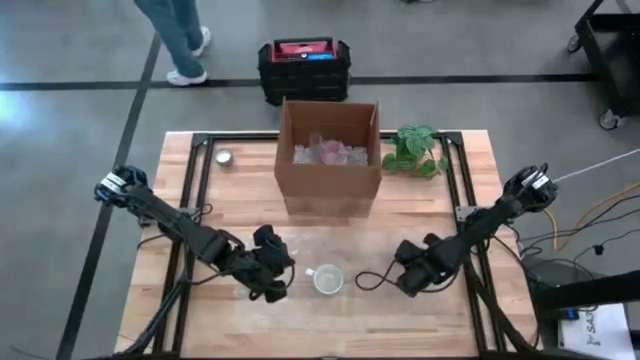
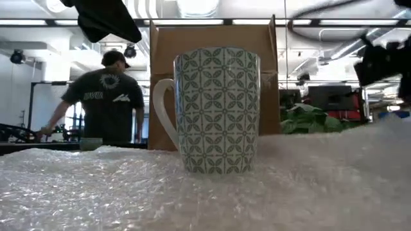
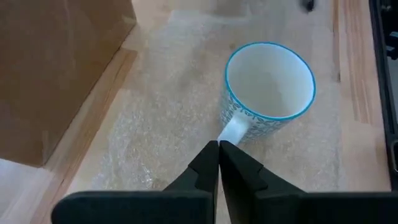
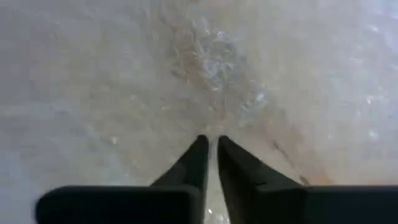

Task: Wrap mug
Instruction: Wrap the white mug in bubble wrap

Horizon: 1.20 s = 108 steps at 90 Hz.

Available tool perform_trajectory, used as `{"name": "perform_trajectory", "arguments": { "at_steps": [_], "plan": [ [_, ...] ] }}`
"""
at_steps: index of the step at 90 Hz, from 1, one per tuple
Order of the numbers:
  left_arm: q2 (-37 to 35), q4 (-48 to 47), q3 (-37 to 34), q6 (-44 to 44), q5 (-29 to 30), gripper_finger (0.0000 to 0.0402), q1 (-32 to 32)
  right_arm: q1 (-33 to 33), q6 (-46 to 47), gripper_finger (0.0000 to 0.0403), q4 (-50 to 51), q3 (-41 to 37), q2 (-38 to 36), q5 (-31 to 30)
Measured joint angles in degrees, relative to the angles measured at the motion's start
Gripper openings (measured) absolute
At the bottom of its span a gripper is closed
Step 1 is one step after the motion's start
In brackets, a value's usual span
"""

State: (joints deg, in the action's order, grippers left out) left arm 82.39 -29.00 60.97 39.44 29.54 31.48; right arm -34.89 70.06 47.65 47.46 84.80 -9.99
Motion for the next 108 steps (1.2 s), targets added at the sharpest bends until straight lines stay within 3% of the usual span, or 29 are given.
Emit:
{"name": "perform_trajectory", "arguments": {
  "at_steps": [15, 25, 53, 74, 90, 108],
  "plan": [
    [0.0, 0.1, 0.0, 0.0, 0.0, 0.0000, 0.0, 0.0, -7.7, 0.0007, -4.0, 4.3, -5.1, -7.6],
    [0.0, 0.4, 0.0, 0.0, 0.1, 0.0000, 0.0, 0.0, -16.1, 0.0003, -13.7, 5.5, -6.9, -10.2],
    [0.0, 0.6, 0.0, 0.0, 0.1, 0.0000, 0.0, 2.2, -32.6, 0.0000, -41.7, 5.5, -4.5, -10.7],
    [0.0, 0.7, 0.0, 0.0, 0.1, 0.0000, -0.1, 6.7, -44.4, 0.0000, -60.0, 6.7, 2.8, -8.5],
    [0.0, 0.8, 0.0, -0.3, 0.3, 0.0000, -0.3, 10.3, -48.7, 0.0000, -60.1, 13.6, 12.4, -4.1],
    [-0.3, 0.6, 1.7, -1.5, 0.0, 0.0000, -0.2, 12.0, -50.7, 0.0000, -47.6, 22.7, 21.5, -0.1]
  ]
}}
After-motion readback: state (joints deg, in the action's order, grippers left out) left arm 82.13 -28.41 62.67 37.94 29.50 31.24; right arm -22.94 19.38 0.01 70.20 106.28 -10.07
